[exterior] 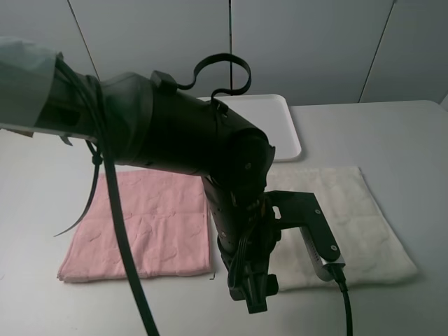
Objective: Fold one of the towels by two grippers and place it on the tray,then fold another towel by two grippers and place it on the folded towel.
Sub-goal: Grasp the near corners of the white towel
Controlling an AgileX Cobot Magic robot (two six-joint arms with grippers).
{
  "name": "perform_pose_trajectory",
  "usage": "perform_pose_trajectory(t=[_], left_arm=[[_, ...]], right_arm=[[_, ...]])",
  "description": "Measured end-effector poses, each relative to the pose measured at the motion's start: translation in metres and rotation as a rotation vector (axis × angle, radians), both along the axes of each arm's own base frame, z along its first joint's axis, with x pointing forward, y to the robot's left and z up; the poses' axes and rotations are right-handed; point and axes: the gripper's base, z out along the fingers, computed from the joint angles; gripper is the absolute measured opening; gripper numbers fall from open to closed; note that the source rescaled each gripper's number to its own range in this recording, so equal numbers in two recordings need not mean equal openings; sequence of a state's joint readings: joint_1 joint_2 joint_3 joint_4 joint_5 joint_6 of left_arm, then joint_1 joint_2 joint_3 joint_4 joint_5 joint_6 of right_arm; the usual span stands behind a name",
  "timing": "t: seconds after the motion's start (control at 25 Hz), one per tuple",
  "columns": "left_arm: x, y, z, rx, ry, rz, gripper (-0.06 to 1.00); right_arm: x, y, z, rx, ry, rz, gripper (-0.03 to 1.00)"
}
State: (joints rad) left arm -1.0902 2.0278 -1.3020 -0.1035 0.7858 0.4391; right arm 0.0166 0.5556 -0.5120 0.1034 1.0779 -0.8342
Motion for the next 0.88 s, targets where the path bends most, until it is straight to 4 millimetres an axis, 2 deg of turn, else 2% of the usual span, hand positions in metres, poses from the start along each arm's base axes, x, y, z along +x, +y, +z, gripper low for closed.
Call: perform_pose_trajectory(t=[0.2, 0.4, 0.56, 0.88], left_arm=[[0.002, -0.004, 0.000, -0.018, -0.013, -0.009, 0.96], [0.000, -0.016, -0.007, 0.000, -0.002, -0.035, 0.96], [-0.007, -0.025, -0.019, 0.044, 0.000, -0.074, 0.96], [-0.008, -0.026, -0.037, 0.097, 0.001, -0.075, 0.96]], right_arm=[[0.005, 0.000, -0.007, -0.007, 0.051, 0.000, 1.00], [0.013, 0.000, -0.012, -0.017, 0.113, 0.017, 1.00], [0.019, 0.000, -0.016, -0.025, 0.155, 0.033, 1.00], [0.027, 0.000, -0.021, -0.043, 0.182, 0.061, 1.00]])
